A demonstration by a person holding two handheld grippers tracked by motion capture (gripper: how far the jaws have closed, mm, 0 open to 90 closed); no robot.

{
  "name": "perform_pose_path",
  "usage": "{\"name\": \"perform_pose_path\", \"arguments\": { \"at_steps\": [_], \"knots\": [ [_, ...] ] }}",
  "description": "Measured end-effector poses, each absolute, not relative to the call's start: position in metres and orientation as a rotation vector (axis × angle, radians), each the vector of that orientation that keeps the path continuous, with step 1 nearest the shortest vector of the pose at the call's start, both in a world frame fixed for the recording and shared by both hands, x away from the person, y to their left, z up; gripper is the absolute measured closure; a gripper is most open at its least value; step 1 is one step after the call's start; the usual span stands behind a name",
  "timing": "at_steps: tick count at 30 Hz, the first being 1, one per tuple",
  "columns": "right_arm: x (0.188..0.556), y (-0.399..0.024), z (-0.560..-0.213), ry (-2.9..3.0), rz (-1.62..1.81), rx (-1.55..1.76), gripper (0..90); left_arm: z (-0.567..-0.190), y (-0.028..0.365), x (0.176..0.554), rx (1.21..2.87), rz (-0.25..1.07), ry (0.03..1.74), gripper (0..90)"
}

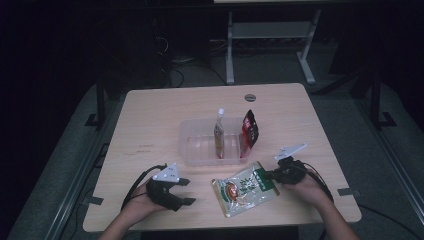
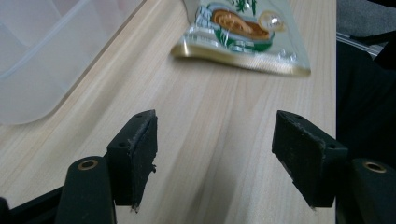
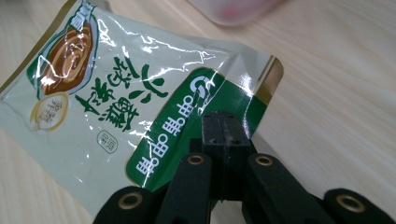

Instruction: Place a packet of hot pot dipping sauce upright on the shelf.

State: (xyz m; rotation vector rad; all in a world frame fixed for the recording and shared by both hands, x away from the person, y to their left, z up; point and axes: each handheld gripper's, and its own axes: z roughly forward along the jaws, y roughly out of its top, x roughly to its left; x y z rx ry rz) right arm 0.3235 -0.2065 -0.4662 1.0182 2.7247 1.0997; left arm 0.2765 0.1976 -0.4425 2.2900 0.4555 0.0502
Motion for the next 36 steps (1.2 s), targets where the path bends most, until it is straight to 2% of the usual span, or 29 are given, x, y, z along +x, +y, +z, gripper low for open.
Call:
{"name": "perform_pose_path", "arguments": {
  "at_steps": [8,16,20,28,36],
  "knots": [
    [0.318,-0.166,-0.466,2.816,1.11,0.851,90.0,-0.442,0.192,0.276,2.283,0.056,0.458,30.8],
    [0.314,-0.182,-0.452,2.721,1.231,0.921,89.7,-0.439,0.173,0.281,2.26,0.066,0.459,30.5],
    [0.31,-0.189,-0.449,2.702,1.238,0.944,81.4,-0.436,0.159,0.287,2.271,0.07,0.457,30.0],
    [0.31,-0.2,-0.447,2.653,1.241,1.006,55.2,-0.447,0.131,0.296,2.311,0.062,0.447,29.9],
    [0.312,-0.2,-0.45,2.643,1.186,1.009,48.0,-0.465,0.121,0.295,2.353,0.046,0.438,33.4]
  ]
}}
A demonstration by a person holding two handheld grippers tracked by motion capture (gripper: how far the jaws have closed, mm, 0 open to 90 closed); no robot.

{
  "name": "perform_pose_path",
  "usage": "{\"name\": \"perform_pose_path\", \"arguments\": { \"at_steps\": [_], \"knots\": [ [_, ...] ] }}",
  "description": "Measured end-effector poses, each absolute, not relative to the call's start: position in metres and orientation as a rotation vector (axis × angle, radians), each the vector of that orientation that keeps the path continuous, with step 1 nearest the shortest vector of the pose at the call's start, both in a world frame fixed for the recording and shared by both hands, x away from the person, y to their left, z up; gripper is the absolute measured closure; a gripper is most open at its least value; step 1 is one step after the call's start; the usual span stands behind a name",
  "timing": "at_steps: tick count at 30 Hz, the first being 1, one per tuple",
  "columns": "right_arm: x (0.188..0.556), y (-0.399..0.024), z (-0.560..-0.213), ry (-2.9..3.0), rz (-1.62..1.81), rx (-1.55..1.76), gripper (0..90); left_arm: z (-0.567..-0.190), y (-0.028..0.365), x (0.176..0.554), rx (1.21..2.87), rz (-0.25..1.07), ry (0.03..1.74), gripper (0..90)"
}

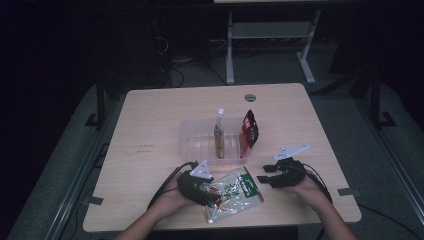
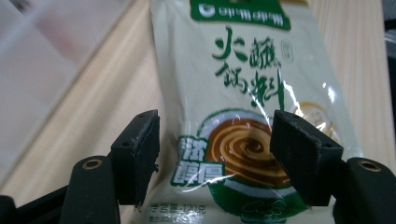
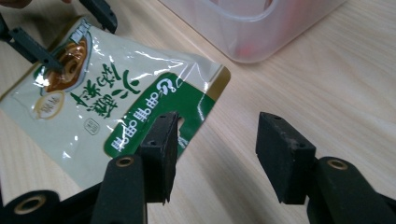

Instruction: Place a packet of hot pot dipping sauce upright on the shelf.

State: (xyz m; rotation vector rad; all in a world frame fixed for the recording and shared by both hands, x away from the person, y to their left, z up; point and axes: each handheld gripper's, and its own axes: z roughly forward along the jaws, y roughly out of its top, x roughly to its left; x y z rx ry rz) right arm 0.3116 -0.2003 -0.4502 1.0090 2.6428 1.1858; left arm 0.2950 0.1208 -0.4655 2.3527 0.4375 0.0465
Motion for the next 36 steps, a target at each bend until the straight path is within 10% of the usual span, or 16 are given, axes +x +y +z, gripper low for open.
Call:
{"name": "perform_pose_path", "arguments": {
  "at_steps": [7,18,36],
  "knots": [
    [0.312,-0.202,-0.452,2.639,1.167,1.012,46.6,-0.466,0.122,0.294,2.333,0.055,0.436,44.2],
    [0.313,-0.203,-0.452,2.641,1.174,1.004,44.6,-0.464,0.123,0.295,2.327,0.012,0.457,84.5],
    [0.307,-0.201,-0.441,2.653,1.363,0.927,35.4,-0.443,0.142,0.297,2.256,-0.004,0.419,90.0]
  ]
}}
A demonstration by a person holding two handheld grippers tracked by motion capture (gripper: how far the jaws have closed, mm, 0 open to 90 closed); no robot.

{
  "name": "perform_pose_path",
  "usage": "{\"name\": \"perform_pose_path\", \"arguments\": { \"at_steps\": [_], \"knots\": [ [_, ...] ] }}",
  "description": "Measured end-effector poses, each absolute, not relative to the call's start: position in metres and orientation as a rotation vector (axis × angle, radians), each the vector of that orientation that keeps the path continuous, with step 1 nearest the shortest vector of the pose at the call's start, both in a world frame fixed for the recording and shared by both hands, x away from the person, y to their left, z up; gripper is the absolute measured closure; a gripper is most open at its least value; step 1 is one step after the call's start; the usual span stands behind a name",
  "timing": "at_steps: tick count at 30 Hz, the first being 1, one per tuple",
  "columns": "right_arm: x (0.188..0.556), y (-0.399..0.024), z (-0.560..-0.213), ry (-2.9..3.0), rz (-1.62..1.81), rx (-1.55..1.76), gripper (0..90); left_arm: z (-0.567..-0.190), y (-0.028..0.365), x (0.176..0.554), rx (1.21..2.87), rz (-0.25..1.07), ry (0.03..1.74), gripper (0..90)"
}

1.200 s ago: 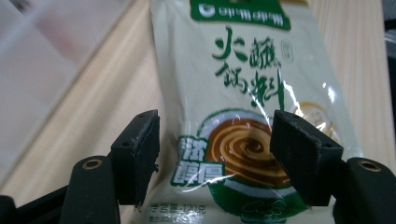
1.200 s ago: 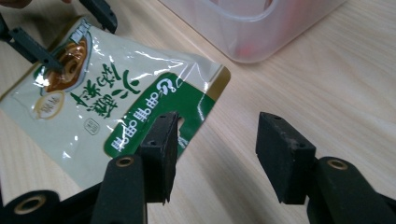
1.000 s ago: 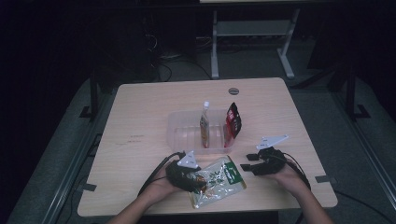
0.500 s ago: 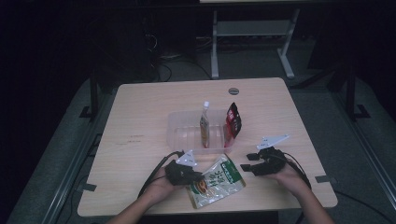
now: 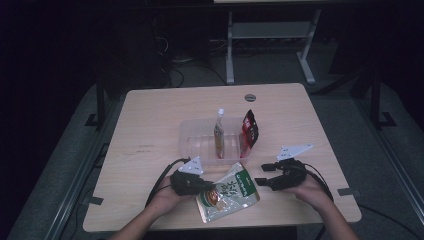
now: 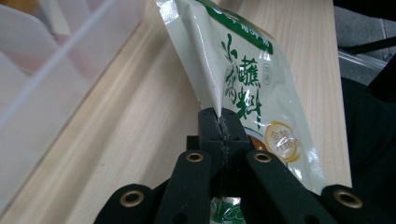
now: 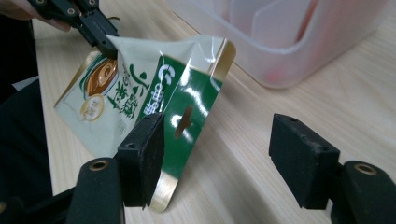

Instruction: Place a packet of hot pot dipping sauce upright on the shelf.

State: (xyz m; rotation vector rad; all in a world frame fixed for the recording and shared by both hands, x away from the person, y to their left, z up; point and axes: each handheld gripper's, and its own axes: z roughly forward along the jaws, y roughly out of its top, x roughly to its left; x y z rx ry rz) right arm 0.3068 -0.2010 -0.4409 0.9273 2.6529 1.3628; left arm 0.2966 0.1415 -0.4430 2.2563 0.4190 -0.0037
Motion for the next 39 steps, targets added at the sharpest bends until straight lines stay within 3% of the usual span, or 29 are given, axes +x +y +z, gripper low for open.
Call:
{"name": "perform_pose_path", "arguments": {
  "at_steps": [15,27,39],
  "knots": [
    [0.298,-0.179,-0.428,2.694,1.532,0.803,35.5,-0.418,0.17,0.291,2.194,0.038,0.368,90.0],
    [0.295,-0.159,-0.429,2.783,1.632,0.7,35.3,-0.409,0.166,0.282,2.159,0.017,0.295,90.0],
    [0.294,-0.159,-0.429,2.85,1.713,0.647,65.6,-0.409,0.168,0.283,2.148,0.022,0.291,90.0]
  ]
}}
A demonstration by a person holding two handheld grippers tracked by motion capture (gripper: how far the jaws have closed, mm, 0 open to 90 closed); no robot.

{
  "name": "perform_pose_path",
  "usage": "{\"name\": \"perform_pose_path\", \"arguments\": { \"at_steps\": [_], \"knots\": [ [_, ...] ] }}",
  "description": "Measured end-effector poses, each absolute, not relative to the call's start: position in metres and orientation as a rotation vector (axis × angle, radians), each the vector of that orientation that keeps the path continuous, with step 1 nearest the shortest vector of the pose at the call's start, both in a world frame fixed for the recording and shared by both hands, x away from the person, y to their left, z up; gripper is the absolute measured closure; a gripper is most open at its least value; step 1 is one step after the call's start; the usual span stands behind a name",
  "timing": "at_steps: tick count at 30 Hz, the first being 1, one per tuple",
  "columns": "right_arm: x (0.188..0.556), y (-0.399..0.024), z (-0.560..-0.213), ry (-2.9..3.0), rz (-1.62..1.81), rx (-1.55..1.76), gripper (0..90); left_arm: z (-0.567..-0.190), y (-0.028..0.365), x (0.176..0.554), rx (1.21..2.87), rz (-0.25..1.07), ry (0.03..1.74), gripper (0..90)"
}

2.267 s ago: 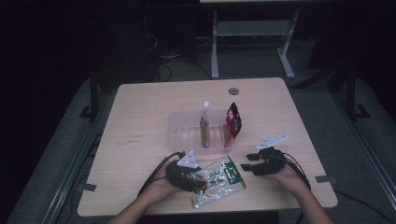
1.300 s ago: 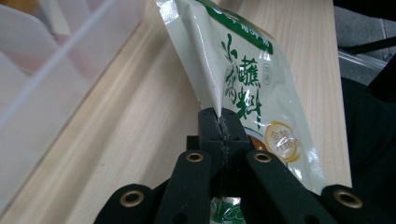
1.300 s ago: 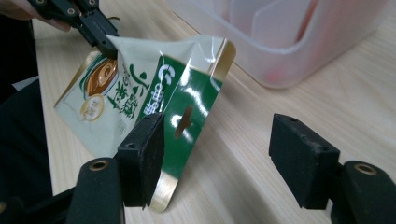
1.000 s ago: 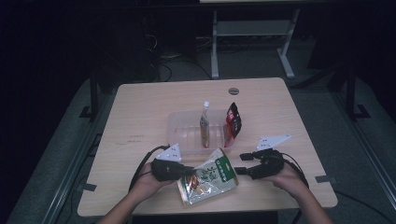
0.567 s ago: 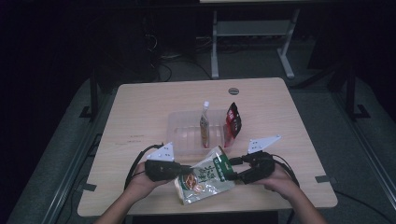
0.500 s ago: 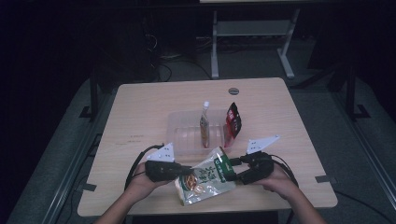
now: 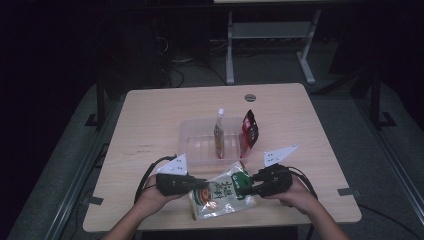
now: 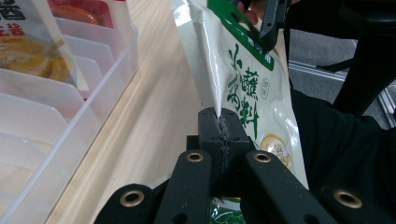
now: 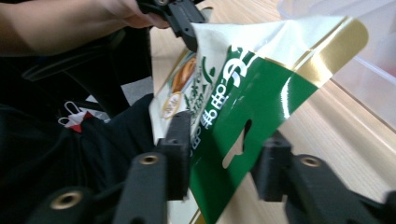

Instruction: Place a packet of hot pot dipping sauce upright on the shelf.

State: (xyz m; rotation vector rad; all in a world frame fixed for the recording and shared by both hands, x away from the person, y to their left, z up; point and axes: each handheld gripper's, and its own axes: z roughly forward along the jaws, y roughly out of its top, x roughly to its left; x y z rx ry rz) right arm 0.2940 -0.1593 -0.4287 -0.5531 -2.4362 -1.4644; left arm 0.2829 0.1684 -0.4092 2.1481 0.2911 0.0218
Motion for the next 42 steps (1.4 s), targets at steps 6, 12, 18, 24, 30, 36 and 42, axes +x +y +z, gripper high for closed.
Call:
{"name": "perform_pose_path", "arguments": {
  "at_steps": [6,12,18,24,30,36,42],
  "knots": [
    [0.293,-0.159,-0.425,-2.447,-1.489,-0.517,82.3,-0.409,0.169,0.284,2.139,0.026,0.289,90.0],
    [0.291,-0.158,-0.423,-2.456,-1.518,-0.481,89.0,-0.409,0.171,0.285,2.129,0.025,0.294,89.9],
    [0.289,-0.155,-0.42,-2.418,-1.576,-0.443,89.5,-0.409,0.176,0.289,2.118,0.029,0.298,89.9],
    [0.283,-0.147,-0.413,-2.398,-1.598,-0.393,89.8,-0.412,0.175,0.29,2.129,0.031,0.321,89.8],
    [0.282,-0.138,-0.406,-2.375,-1.651,-0.35,89.8,-0.416,0.171,0.292,2.148,0.014,0.325,89.7],
    [0.281,-0.131,-0.401,-2.37,-1.687,-0.325,90.0,-0.421,0.164,0.291,2.165,-0.018,0.326,88.7],
    [0.28,-0.127,-0.397,-2.342,-1.712,-0.312,90.0,-0.422,0.159,0.289,2.18,-0.011,0.317,85.9]
  ]
}}
